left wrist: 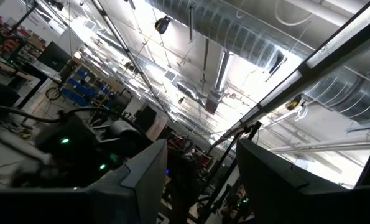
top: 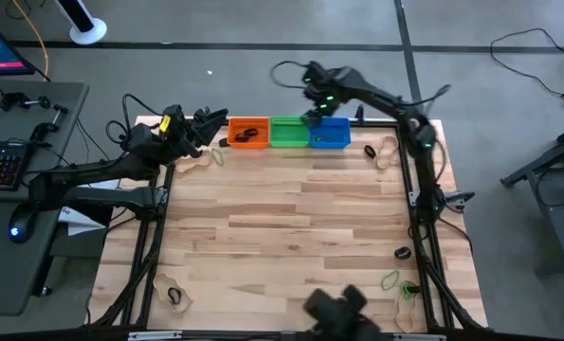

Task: Sort rubber bands into baskets
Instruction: Put the black rubber band into the orange basket

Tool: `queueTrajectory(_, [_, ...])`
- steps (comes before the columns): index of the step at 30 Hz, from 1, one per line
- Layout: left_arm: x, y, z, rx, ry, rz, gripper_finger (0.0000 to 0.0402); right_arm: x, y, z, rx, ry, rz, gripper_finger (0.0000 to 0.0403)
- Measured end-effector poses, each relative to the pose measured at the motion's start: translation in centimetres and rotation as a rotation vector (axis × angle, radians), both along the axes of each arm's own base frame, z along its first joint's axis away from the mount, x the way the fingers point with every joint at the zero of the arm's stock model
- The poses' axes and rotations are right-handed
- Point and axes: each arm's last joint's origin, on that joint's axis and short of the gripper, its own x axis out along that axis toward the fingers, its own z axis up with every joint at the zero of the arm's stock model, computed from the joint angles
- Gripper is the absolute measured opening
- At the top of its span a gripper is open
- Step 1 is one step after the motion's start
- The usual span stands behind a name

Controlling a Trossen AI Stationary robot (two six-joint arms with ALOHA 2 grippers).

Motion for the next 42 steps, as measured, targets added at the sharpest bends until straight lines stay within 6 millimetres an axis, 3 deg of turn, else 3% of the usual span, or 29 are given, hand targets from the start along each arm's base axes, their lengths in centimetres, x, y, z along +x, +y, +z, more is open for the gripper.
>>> queueTrajectory(3, [0.0, 0.0, 0.0, 0.0, 0.002, 0.0, 0.0186, -4.0, 0.6, -0.6, 0.007, 0.011, -0.069, 0.0206])
queueTrajectory(9, [0.0, 0.0, 0.0, 0.028, 0.013, 0.015, 0.0186, -13.2, 4.7, -4.8, 0.044, 0.023, -0.279, 0.0206])
queueTrajectory(12, [0.0, 0.0, 0.0, 0.032, 0.015, 0.024, 0.0186, -16.4, 5.9, -6.9, 0.056, 0.033, -0.396, 0.0206])
queueTrajectory(14, [0.0, 0.1, 0.0, 0.02, 0.011, 0.036, 0.0186, -17.5, 6.0, -7.9, 0.075, 0.027, -0.454, 0.0206])
queueTrajectory(27, [0.0, 0.1, 0.0, -0.03, -0.009, 0.034, 0.0186, -16.5, 4.6, -11.5, 0.14, 0.106, -0.375, 0.0189])
queueTrajectory(34, [0.0, 0.1, 0.0, -0.036, -0.012, 0.031, 0.0186, -16.1, 4.0, -12.8, 0.121, 0.137, -0.37, 0.011])
queueTrajectory(38, [0.0, 0.1, 0.0, -0.036, -0.012, 0.031, 0.0186, -16.2, 4.2, -13.0, 0.129, 0.169, -0.345, 0.0033])
queueTrajectory(42, [0.0, 0.1, 0.0, -0.034, -0.011, 0.032, 0.0186, -16.5, 4.8, -11.2, 0.111, 0.153, -0.327, 0.001])
